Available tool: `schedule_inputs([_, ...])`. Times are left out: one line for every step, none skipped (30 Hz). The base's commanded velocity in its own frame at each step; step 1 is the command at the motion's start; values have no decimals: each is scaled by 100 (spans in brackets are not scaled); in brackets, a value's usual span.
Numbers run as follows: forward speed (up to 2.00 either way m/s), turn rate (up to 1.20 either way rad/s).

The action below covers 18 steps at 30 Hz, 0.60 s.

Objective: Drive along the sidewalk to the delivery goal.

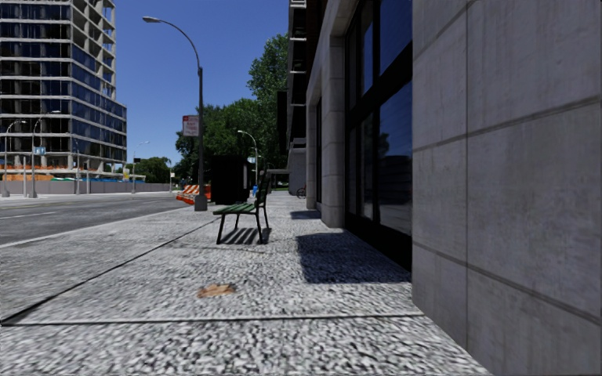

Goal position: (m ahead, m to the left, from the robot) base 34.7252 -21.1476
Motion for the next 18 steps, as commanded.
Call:
schedule_inputs([200,0])
schedule_inputs([200,0])
schedule_inputs([200,0])
schedule_inputs([200,0])
schedule_inputs([200,0])
schedule_inputs([200,0])
schedule_inputs([200,0])
schedule_inputs([200,0])
schedule_inputs([200,0])
schedule_inputs([200,0])
schedule_inputs([200,0])
schedule_inputs([200,0])
schedule_inputs([200,0])
schedule_inputs([200,0])
schedule_inputs([200,0])
schedule_inputs([200,0])
schedule_inputs([200,0])
schedule_inputs([200,0])
